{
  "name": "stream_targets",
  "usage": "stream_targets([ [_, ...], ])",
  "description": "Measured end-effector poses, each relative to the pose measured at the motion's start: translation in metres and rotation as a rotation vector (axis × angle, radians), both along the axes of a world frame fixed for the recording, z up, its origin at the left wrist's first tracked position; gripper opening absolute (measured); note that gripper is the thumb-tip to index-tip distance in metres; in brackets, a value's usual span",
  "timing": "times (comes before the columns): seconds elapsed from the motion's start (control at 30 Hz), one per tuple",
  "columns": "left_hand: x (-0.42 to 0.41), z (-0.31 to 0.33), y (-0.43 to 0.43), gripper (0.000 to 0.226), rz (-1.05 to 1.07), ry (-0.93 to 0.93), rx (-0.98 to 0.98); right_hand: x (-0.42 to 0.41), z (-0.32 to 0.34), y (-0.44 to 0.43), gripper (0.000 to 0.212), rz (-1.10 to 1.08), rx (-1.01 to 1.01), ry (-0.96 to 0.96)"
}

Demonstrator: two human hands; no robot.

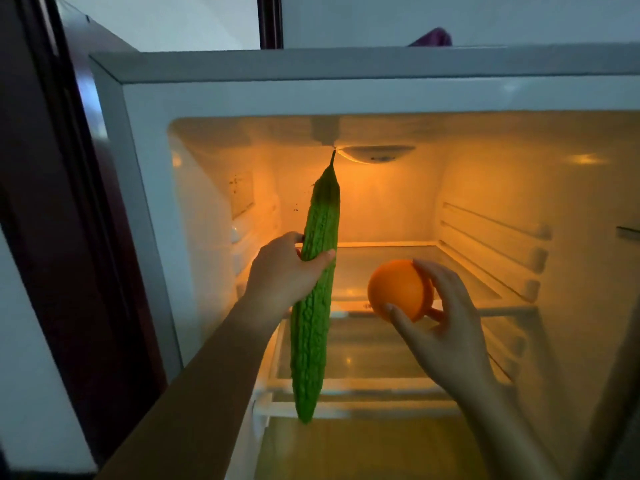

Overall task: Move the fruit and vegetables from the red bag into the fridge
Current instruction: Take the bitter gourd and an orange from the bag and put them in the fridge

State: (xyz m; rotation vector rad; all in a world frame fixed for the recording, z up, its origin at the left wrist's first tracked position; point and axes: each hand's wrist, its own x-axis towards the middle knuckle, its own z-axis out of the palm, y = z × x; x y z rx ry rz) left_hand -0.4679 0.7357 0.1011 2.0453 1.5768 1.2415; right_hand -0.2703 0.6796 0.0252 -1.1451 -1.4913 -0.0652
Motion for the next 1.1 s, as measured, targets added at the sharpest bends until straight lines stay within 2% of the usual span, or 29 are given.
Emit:
stream_targets([
  [0.13,-0.002,-0.021,0.012,0.065,0.052,0.027,-0.086,0.002,-0.001,0.005,0.068,-0.025,-0.023,0.046],
  [0.33,-0.013,-0.035,0.01,0.035,-0.067,-0.04,-0.109,0.002,-0.003,0.005,0.068,0.019,-0.03,0.01],
  [0.47,-0.005,-0.032,0.02,0.032,-0.064,-0.021,-0.088,0.008,-0.005,0.005,0.069,0.029,-0.029,0.038],
  [0.63,0.007,-0.021,0.042,0.029,-0.015,-0.049,-0.152,0.016,-0.007,0.009,0.07,0.016,-0.036,0.051],
  [0.77,0.008,-0.016,0.044,0.028,-0.018,-0.155,-0.138,0.017,-0.005,0.008,0.071,0.014,-0.03,0.043],
  [0.87,0.0,-0.022,0.017,0.025,-0.099,-0.284,-0.112,0.014,-0.007,0.006,0.072,0.025,-0.044,0.052],
  [1.0,-0.003,-0.043,-0.016,0.028,-0.297,-0.336,-0.277,0.011,-0.009,0.004,0.069,0.04,-0.042,0.043],
  [1.1,0.004,-0.047,-0.02,0.033,-0.321,-0.369,-0.265,0.011,-0.01,0.002,0.071,0.043,-0.047,0.052],
])
